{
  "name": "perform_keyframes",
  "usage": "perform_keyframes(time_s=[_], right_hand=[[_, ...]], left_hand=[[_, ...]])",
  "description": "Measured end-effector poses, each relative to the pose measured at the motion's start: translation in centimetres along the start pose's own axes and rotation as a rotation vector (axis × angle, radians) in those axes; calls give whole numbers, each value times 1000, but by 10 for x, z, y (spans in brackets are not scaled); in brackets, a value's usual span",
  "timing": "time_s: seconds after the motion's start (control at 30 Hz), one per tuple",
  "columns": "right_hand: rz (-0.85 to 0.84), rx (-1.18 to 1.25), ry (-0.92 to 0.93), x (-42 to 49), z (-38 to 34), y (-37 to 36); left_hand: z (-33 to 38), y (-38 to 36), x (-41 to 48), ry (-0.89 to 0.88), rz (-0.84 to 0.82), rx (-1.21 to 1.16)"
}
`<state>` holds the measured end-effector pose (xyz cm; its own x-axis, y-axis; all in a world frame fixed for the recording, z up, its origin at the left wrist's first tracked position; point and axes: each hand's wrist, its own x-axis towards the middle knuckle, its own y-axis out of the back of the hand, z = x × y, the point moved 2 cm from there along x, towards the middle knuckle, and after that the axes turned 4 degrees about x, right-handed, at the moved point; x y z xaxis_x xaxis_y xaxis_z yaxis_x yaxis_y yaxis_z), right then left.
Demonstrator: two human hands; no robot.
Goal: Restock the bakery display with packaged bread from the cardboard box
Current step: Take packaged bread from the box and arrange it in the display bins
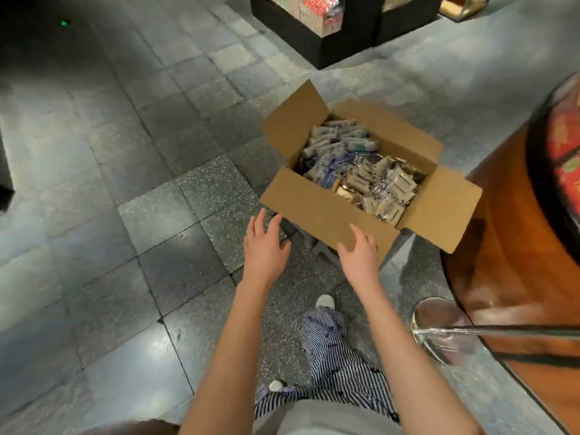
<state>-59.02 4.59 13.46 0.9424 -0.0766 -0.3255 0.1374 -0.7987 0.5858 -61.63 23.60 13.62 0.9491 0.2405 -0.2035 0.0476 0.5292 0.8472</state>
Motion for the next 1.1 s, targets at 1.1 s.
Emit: perform_keyframes(time_s=[1.1], right_hand=[[-2, 70, -507, 395, 49, -1]], left_hand=[[77, -133, 430, 97, -540, -74]])
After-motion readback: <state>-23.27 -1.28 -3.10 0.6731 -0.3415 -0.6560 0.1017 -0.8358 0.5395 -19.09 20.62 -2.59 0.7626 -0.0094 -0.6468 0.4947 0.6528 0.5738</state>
